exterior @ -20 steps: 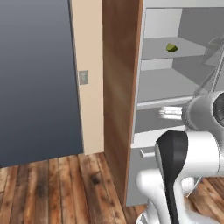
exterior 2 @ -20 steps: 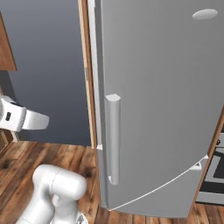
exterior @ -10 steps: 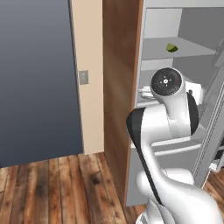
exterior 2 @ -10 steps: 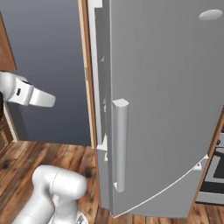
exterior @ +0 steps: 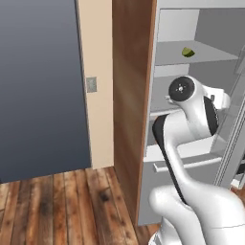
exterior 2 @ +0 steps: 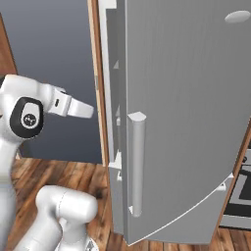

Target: There is a bowl on the dining counter. Grab a lemon wedge from the fridge and place it in the bowl. Then get the liquor bottle and glass cup from the cabinet and place them next to the bowl.

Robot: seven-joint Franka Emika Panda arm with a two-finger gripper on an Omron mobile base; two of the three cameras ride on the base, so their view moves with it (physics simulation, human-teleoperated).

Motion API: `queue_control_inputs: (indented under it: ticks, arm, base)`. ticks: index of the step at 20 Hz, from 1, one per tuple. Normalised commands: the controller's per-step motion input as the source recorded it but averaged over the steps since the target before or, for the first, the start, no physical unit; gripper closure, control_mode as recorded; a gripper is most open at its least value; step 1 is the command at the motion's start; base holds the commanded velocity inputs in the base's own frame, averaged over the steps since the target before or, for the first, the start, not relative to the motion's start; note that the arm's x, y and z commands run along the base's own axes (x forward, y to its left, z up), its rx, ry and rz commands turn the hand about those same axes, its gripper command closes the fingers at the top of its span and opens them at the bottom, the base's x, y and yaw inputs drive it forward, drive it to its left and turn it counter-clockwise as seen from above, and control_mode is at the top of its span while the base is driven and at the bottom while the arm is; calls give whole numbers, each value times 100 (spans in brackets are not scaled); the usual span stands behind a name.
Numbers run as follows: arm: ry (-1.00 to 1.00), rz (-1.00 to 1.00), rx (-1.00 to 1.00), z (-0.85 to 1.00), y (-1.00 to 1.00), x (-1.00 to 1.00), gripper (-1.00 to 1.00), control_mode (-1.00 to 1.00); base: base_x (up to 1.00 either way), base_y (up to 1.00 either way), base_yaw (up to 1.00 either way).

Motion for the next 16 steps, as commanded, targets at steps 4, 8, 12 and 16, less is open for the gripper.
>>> queue_control_inputs:
  ticks: [4, 8, 12, 16]
  arm:
    - [0, -8, -6, -15, -64, 57, -100, -100]
    - [1, -11, -6, -2, -31, 38, -100, -100]
    - [5, -16, -5, 0, -20, 21, -100, -100]
    - [15, -24, -5, -1, -46, 13, -100, -100]
  base:
    - [0, 0, 0]
    - [0, 0, 0]
    - [0, 0, 0]
    - [0, 0, 0]
